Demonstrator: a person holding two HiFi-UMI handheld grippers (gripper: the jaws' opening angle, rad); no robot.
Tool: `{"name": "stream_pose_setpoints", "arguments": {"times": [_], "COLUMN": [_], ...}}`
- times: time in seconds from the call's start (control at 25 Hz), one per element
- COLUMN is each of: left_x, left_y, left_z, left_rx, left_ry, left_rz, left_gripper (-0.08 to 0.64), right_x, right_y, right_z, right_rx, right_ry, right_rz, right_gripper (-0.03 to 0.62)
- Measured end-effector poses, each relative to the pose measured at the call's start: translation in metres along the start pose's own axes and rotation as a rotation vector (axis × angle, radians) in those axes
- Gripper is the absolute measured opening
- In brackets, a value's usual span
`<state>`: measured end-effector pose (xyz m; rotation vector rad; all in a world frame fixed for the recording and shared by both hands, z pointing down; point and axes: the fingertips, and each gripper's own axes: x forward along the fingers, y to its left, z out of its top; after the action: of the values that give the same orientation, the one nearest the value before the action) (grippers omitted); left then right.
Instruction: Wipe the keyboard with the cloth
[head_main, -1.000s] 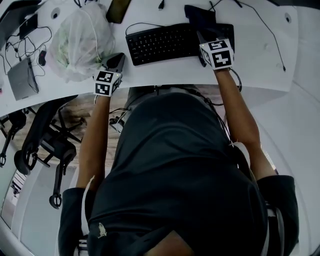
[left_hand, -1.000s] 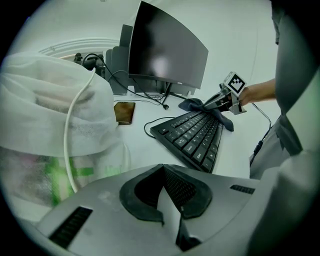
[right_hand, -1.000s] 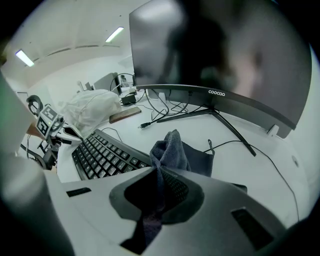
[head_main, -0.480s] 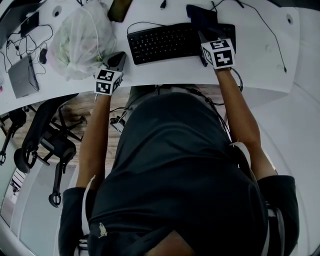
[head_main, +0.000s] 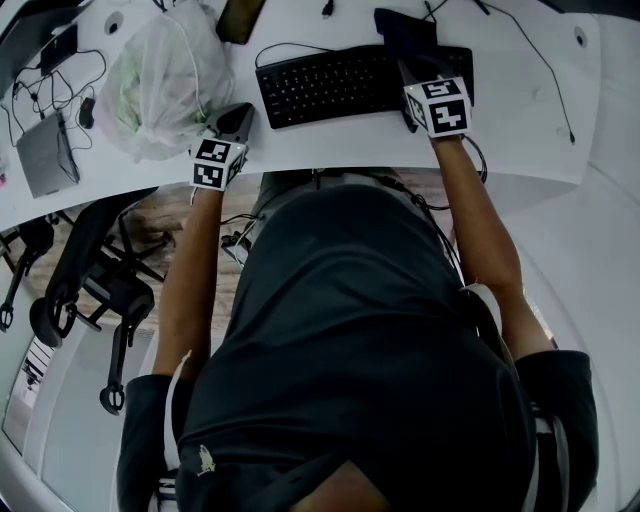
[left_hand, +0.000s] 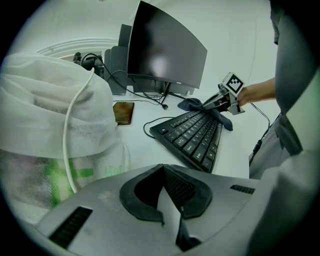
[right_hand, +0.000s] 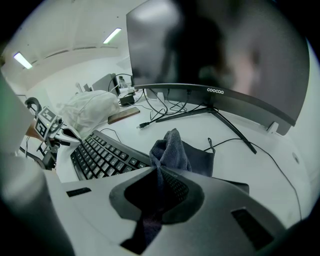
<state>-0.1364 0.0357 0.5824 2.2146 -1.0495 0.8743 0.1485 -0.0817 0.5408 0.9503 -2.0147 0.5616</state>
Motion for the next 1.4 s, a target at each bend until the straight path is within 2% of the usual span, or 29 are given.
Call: {"name": "stream_pose_setpoints", "arguments": {"times": [1.4], "left_x": [0.0001], "left_y": [-0.002], "left_z": [0.0005], "left_rx": [0.085], "left_ry": [-0.023], "left_rz": [0.024], "left_gripper": [0.005], "right_x": [0.0031], "right_y": [0.0018], "right_z": [-0.0007], "right_rx": [-0.016], "right_ry": [-0.001], "right_rz": [-0.038], "right_gripper": [0.021]}}
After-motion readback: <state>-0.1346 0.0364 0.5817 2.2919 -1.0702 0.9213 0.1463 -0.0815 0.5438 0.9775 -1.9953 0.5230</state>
